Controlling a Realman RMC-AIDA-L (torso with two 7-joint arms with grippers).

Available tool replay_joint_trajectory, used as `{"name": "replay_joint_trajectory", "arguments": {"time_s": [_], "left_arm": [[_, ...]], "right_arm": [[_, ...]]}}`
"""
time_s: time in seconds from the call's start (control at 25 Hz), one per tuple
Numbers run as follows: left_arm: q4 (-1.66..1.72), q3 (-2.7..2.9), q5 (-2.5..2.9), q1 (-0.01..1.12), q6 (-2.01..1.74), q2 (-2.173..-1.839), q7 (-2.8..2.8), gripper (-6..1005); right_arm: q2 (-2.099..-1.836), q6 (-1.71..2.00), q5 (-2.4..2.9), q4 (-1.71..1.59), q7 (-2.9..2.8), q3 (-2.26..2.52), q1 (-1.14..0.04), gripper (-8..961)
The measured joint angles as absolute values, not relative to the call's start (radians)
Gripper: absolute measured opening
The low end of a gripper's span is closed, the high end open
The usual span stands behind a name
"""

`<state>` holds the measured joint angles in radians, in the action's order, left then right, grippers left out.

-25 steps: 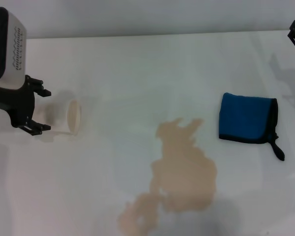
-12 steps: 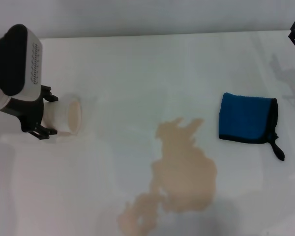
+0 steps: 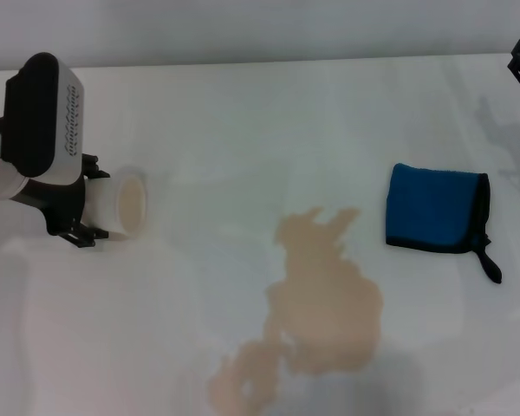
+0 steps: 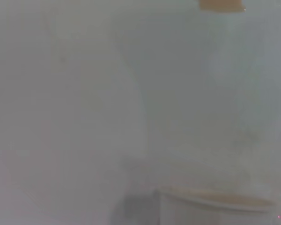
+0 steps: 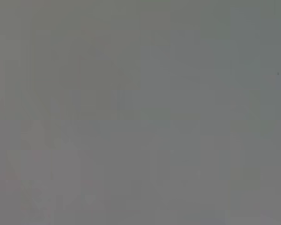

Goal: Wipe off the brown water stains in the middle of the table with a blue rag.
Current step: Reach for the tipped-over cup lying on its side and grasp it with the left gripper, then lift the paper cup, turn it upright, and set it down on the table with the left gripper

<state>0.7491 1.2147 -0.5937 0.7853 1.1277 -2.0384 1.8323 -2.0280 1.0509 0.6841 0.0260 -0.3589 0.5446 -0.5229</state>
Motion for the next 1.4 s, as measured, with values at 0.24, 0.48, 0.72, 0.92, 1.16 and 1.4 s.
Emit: {"name": "replay_joint_trajectory", "arguments": {"time_s": [0.24,0.48,0.72,0.92,1.16,1.4], "left_arm": [[0.749,1.215,-0.594,0.785,1.127,-2.043,1.830,817],[0.750,1.214,-0.593,0.781,1.127,-2.050,1.831,796],[0.755,1.098,-0.659,0.779,1.105,-2.055,1.809,689],[0.756,0.959,-0.850,0.762,1.083,-2.054,1.836,649],[0.670,0.948,-1.158,0.707,0.986,-2.070,1.962,615],[0.454,0.948,-1.559,0.692,0.929,-2.073,2.214,615]], "right_arm": [[-2.028,1.053,0.684,0.026,-0.359,0.545,-0.522,858],[-2.028,1.053,0.685,0.026,-0.359,0.545,-0.520,858],[-2.028,1.053,0.688,0.026,-0.359,0.545,-0.520,858],[-2.026,1.052,0.685,0.026,-0.359,0.545,-0.516,858],[-2.025,1.049,0.684,0.020,-0.359,0.545,-0.514,858],[-2.024,1.048,0.684,0.015,-0.359,0.545,-0.514,858]]}}
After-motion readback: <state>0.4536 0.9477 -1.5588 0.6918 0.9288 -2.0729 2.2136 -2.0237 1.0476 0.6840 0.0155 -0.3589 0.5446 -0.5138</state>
